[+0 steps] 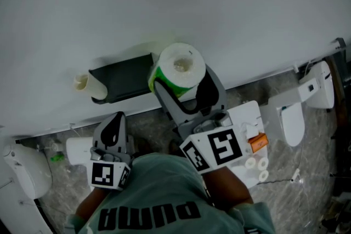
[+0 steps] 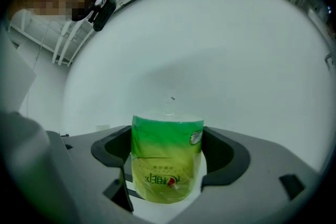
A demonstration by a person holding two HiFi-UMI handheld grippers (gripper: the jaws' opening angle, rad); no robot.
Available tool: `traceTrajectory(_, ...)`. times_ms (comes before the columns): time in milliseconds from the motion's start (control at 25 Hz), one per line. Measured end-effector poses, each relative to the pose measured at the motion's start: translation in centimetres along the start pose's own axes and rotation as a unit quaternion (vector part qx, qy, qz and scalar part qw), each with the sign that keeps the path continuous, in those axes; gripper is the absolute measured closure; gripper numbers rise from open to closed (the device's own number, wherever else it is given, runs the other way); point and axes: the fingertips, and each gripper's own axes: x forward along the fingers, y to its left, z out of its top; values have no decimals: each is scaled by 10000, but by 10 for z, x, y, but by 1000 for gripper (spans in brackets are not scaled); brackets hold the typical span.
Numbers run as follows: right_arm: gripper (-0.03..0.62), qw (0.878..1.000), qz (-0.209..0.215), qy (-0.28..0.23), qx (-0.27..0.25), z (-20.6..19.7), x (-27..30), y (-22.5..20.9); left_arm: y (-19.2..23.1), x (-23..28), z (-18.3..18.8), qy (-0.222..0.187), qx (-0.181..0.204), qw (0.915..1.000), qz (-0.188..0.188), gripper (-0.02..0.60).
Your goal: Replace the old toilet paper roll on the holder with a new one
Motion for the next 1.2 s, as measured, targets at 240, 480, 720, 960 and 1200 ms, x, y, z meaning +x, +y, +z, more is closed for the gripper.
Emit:
traceTrajectory(240, 184, 9985, -338, -111, 425, -7, -14, -26, -14, 8, -5, 54, 42, 9998, -188, 577)
traceTrajectory(480, 184, 9926, -593, -95, 1055, -26, -24, -49, -24, 13, -16, 139, 255, 9988, -384, 577)
traceTrajectory(720, 184, 9748, -646, -14, 2136, -59, -23, -60, -28, 15, -25, 270, 364, 9982, -401, 577)
traceTrajectory(960, 184, 9457, -729, 54, 3168, -85, -18, -71, -28, 14, -30, 345, 341, 9980, -396, 577)
traceTrajectory(1200, 184, 9051, -783, 123, 4178, -109, -8, -76, -19, 12, -33, 380, 227, 9987, -265, 577)
